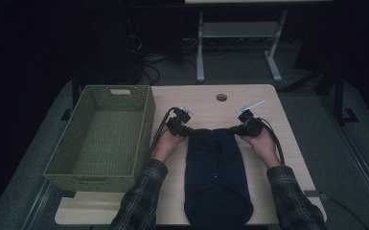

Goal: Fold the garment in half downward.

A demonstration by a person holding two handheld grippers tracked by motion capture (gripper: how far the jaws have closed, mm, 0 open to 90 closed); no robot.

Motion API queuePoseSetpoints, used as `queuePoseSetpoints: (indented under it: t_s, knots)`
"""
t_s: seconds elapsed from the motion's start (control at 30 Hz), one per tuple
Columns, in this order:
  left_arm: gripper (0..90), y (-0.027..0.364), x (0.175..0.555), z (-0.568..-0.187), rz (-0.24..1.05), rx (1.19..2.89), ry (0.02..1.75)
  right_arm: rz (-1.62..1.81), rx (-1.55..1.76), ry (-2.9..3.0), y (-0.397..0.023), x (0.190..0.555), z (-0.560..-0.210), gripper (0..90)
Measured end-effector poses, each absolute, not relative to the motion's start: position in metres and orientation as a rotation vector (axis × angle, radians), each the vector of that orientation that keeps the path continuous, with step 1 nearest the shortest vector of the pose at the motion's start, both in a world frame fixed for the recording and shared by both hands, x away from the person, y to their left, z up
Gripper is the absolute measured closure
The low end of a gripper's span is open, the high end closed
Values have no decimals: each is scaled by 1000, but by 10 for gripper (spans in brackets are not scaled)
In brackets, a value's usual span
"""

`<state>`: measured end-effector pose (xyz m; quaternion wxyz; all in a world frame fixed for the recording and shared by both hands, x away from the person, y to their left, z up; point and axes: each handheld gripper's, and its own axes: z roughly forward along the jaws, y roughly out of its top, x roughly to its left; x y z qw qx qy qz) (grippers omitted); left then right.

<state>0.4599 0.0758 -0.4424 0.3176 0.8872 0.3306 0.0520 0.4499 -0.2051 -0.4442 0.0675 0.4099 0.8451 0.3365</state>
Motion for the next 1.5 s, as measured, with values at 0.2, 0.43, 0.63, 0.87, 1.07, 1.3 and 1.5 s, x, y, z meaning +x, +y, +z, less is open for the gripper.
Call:
queuePoseSetpoints:
  t_s: [0.2, 0.43, 0.63, 0.87, 1.07, 1.3, 1.5]
  knots:
    - [800, 75, 459, -430, 183, 2315, 848, 1035, 1206, 2508, -207, 447, -433, 859]
    - [800, 73, 458, -409, 244, 2313, 810, 1056, 1180, 2464, -211, 442, -421, 859]
    - [806, 74, 459, -388, 289, 2277, 804, 1088, 1145, 2426, -215, 442, -398, 859]
    - [810, 72, 458, -361, 366, 2261, 774, 1110, 1108, 2386, -216, 441, -375, 859]
    - [812, 72, 454, -335, 438, 2246, 735, 1130, 1062, 2339, -218, 440, -350, 859]
    - [812, 68, 448, -309, 517, 2222, 702, 1133, 1017, 2258, -217, 436, -325, 859]
    - [811, 69, 434, -323, 498, 2225, 692, 1158, 1002, 2248, -216, 421, -334, 858]
